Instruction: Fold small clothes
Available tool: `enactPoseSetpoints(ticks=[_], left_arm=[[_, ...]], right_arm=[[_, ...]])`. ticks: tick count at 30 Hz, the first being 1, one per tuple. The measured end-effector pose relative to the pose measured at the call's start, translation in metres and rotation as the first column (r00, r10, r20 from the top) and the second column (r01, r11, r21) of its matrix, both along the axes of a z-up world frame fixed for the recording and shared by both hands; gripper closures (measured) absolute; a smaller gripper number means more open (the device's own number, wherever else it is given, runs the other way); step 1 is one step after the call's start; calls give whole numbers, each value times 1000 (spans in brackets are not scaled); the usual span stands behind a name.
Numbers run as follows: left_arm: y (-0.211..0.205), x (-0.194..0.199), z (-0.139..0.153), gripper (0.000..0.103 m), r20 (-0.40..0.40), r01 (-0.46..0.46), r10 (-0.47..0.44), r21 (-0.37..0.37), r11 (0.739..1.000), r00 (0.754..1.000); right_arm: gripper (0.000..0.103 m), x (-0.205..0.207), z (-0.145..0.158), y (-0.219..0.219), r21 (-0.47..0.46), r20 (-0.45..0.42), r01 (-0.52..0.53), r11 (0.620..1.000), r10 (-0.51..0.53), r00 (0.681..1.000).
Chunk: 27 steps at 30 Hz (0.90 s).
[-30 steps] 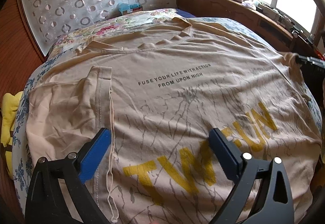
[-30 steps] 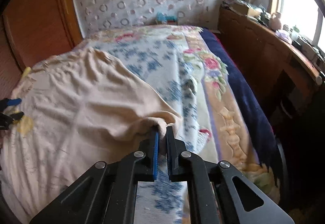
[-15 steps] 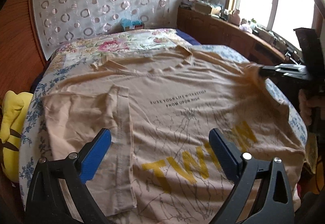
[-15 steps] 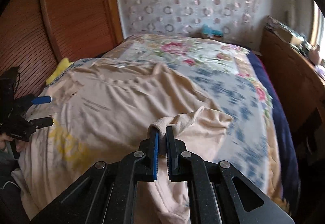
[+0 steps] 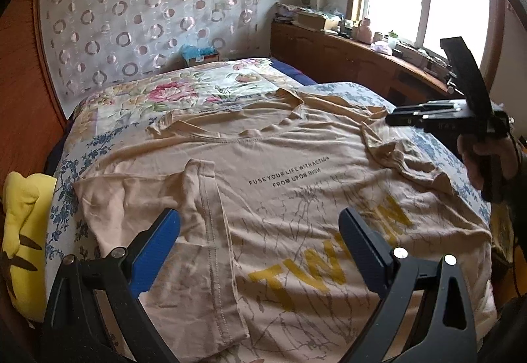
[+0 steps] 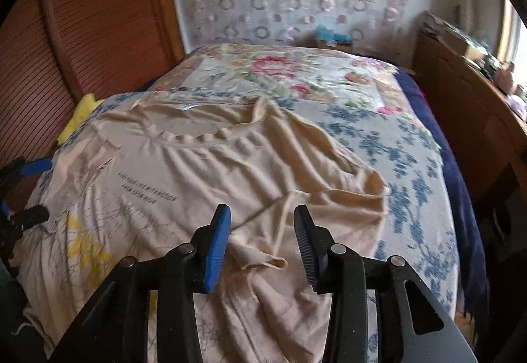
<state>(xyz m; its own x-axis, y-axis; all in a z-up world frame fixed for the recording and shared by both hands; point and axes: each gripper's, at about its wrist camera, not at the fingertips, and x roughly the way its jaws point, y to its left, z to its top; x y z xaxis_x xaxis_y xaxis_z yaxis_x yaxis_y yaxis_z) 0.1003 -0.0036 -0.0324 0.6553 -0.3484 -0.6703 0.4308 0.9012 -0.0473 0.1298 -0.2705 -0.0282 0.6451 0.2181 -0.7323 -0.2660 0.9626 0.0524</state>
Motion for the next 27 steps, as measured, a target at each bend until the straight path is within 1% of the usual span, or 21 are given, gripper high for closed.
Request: enactPoseSetpoints(ticks=[3,8,12,15,17,18,19,20,22,25,27], left_arm=[[2,1,-2,5,4,10,-10,14,1000,1000],[2,6,-3,5,-6,17,-17,8,1000,1000],[-3,4,-6,5,-3,21,-21,19,1000,1000],[-6,4,-8,5,-8,23,-23,11,1000,1000],[-8,3,-9,5,-10,23,-23,6,1000,1000],[-9,3,-10,5,-13,23,-23,2,1000,1000],[-9,2,-10,5,-16,24,-24,-1,1000,1000],[-10,2,-10,5,-19,25,-25,-1,1000,999],[-13,2,-11,5,-21,28,-27,6,1000,999],[-15,2,-13,5,-23,29,-28,14,999,999],[-16,2,-13,5,-26,26,-26,13,1000,999]], right_arm=[[62,-4,4,-2,7,-6,51,999,-51,999],[62,-10,0,-6,10,-31,80,997,-80,996],[62,-9,-7,-2,28,-61,65,997,-64,996],[62,-8,-16,-3,26,-93,54,998,-52,994],[62,-6,-20,0,43,-112,40,998,-34,993],[67,-5,-23,1,48,-119,31,998,-25,993],[75,-3,-25,2,49,-120,22,999,-16,993],[79,-2,-27,5,48,-119,13,999,-8,993],[91,1,-29,10,42,-116,-8,999,13,993],[96,4,-27,17,45,-83,-36,998,40,996],[97,6,-26,22,61,-67,-53,997,57,996]])
